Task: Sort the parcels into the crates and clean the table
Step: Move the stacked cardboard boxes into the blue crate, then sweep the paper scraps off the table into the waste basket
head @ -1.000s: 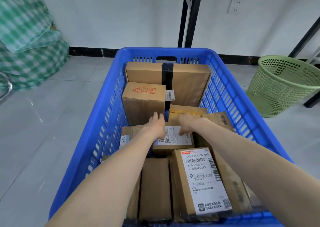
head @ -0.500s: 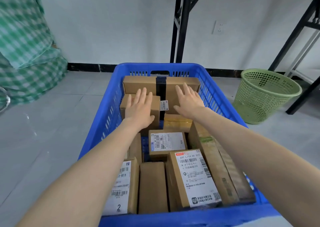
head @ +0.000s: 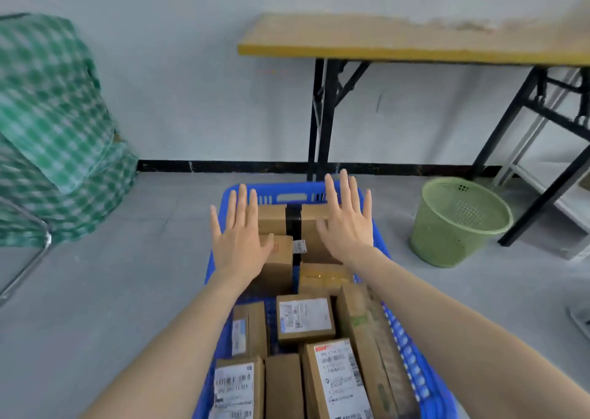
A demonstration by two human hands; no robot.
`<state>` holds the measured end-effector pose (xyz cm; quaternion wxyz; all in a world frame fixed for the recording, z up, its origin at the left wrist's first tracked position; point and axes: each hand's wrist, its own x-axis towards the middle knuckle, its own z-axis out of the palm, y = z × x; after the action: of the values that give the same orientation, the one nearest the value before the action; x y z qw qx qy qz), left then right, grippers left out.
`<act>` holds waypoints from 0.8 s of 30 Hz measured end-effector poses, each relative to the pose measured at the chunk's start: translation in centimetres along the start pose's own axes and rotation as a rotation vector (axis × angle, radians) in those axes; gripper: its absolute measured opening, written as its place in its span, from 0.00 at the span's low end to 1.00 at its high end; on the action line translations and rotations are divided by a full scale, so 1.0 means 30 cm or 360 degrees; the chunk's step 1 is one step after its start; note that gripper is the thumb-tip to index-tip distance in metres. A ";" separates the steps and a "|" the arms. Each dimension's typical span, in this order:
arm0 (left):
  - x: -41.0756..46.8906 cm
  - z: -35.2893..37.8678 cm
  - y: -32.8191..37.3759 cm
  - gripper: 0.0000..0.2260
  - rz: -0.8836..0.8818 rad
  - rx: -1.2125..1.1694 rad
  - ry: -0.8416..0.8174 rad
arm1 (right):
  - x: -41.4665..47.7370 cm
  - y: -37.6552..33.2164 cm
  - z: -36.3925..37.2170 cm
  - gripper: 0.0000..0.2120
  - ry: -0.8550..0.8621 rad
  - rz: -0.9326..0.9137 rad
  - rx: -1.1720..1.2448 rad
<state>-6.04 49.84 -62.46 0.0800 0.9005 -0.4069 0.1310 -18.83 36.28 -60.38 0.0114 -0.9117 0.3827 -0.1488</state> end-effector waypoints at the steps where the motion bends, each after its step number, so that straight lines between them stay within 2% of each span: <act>1: 0.055 -0.117 0.006 0.38 0.0043 0.0035 0.0016 | 0.041 -0.010 -0.114 0.33 0.0015 0.0011 -0.0002; 5: 0.227 -0.526 0.056 0.35 0.0120 0.0053 0.0008 | 0.172 -0.031 -0.516 0.33 0.0061 -0.0027 0.0021; 9: 0.312 -0.862 0.134 0.31 0.0311 0.0017 -0.0235 | 0.211 -0.013 -0.845 0.35 -0.0068 -0.0006 0.0127; 11: 0.362 -1.076 0.172 0.31 0.0412 -0.0059 -0.0343 | 0.226 0.009 -1.060 0.35 -0.0100 0.0049 0.0162; 16: 0.409 -1.449 0.223 0.30 0.0602 -0.0048 -0.0380 | 0.202 0.064 -1.452 0.35 -0.0161 0.0196 0.0124; 19: 0.448 -1.573 0.254 0.30 0.0630 -0.0043 -0.0487 | 0.196 0.113 -1.603 0.33 -0.0188 0.0319 0.0145; 21: 0.470 -1.603 0.264 0.30 0.0645 -0.0039 -0.0641 | 0.207 0.137 -1.637 0.28 -0.0188 0.0294 0.0164; 24: 0.494 -1.670 0.341 0.30 0.0820 -0.0025 -0.0791 | 0.192 0.222 -1.737 0.25 -0.0253 0.0399 0.0323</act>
<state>-12.90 45.12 -9.87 -0.0500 0.7722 -0.6285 -0.0792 -34.22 32.39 -9.96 0.1520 -0.8599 0.4743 -0.1116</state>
